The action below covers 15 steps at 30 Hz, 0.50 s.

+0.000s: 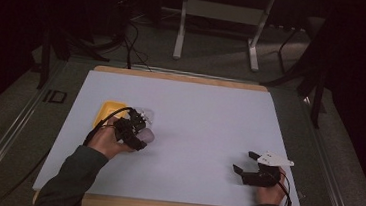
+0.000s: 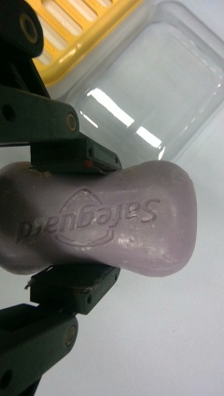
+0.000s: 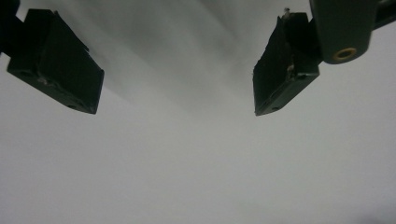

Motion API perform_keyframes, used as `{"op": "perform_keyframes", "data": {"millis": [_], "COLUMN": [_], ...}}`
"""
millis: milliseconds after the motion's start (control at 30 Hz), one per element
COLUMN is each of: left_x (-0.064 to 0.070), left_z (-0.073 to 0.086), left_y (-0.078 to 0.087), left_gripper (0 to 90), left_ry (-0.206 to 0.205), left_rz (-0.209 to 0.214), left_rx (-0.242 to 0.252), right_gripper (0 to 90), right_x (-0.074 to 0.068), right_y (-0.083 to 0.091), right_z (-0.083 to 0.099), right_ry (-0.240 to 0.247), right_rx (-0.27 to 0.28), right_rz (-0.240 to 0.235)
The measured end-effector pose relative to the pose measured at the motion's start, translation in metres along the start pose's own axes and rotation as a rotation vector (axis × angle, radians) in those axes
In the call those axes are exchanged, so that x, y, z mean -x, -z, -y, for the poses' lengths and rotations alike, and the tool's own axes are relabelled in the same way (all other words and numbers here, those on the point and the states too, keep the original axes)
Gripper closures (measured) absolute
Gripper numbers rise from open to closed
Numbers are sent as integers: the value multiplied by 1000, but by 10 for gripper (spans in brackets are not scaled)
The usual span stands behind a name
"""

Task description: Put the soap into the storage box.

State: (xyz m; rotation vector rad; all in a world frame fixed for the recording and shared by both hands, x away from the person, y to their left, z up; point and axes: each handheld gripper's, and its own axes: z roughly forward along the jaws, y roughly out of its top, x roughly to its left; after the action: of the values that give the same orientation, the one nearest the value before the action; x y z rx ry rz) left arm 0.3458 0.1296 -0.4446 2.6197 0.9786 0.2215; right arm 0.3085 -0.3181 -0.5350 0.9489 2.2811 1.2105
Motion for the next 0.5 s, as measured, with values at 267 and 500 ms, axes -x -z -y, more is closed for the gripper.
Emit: {"op": "perform_keyframes", "data": {"millis": [267, 500], "left_x": [-9, -17], "left_z": [1, 1], "left_y": [5, 6], "left_gripper": [500, 500], "left_ry": [24, 38], "left_rz": [-4, -12], "left_rx": [19, 13], "right_gripper": [162, 162], "right_x": [0, 0], "right_y": [0, 0], "right_z": [0, 0], "right_ry": [0, -1], "right_rx": [0, -1], "right_rz": [0, -1]}}
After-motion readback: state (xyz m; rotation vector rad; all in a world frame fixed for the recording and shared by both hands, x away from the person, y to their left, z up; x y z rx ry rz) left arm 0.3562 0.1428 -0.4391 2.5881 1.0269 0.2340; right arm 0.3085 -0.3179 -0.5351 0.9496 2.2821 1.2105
